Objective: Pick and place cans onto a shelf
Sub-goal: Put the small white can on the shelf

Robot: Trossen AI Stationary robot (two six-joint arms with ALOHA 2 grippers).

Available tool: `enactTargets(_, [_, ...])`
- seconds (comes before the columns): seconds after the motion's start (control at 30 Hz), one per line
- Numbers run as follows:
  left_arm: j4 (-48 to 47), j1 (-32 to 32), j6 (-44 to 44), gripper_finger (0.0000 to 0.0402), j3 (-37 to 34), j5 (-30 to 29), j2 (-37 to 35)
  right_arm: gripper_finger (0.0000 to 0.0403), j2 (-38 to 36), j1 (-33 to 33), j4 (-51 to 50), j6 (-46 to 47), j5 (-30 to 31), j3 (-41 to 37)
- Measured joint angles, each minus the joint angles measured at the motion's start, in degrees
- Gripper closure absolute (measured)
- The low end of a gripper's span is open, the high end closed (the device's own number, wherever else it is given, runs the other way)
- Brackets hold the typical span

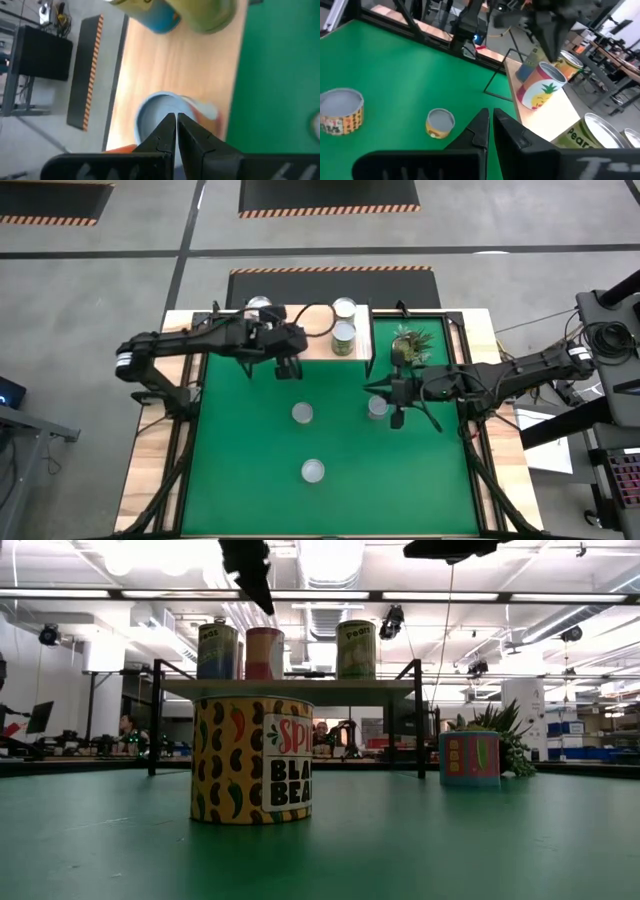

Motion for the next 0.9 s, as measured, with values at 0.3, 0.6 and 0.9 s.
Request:
enactTargets(0.3, [-1.91,4.49,0.84,0.0402,2.34,0.04,4.47,0.039,-0.39,0.0,0.01,-1.82,-0.14,-0.12])
enactTargets(0.6, [2.26,5.51,-4.62,0.0402,2.34,0.25,6.17,0.039,-0.32,-0.02,0.01,-2.56,-0.12,-0.12])
enactTargets(0.9, [1.63,5.35,-10.44,0.0402,3.86,0.61,6.36,0.039,-0.32,-0.02,-0.02,-2.68,0.28,-0.12])
